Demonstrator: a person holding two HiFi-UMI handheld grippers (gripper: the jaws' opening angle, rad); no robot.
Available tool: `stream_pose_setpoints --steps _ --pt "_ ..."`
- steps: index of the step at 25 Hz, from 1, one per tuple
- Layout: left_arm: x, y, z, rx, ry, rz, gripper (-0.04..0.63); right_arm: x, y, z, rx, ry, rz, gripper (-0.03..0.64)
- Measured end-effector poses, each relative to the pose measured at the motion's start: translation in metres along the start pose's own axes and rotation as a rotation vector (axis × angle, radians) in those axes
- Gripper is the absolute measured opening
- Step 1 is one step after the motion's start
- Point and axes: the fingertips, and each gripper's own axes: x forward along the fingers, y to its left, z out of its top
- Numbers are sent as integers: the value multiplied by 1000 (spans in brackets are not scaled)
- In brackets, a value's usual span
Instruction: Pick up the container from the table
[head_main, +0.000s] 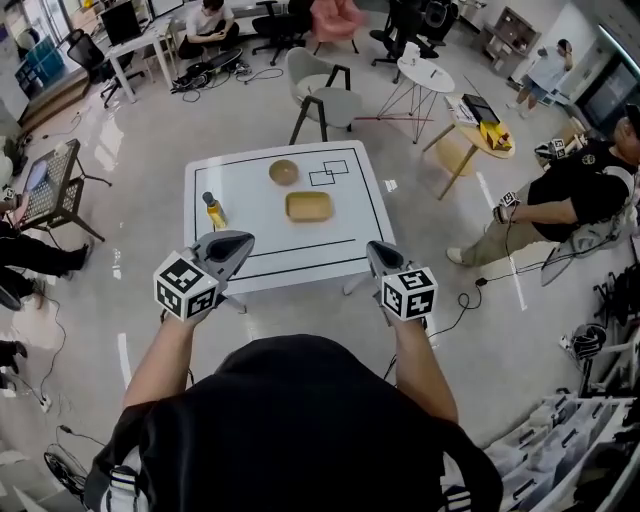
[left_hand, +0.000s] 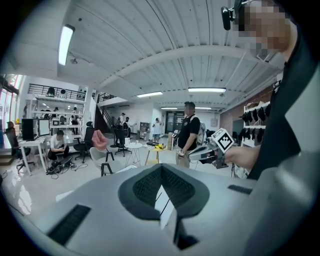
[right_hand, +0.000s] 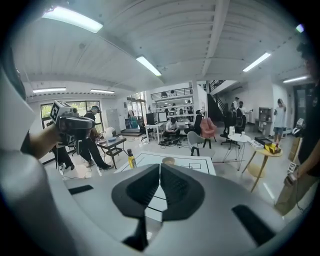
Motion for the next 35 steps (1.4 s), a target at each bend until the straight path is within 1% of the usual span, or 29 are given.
stream_pose_setpoints --steps 7,14,24,35 --pt "21 -2 2 -8 5 31 8 5 -22 -5 -10 14 28 8" --pt "27 -4 1 -14 20 48 8 7 -31 -5 -11 17 45 8" --pt "42 -2 -1 -25 27 29 8 13 -38 -7 -12 34 48 8" --pt "69 25 -1 -43 21 12 8 41 -54 1 -15 52 38 8"
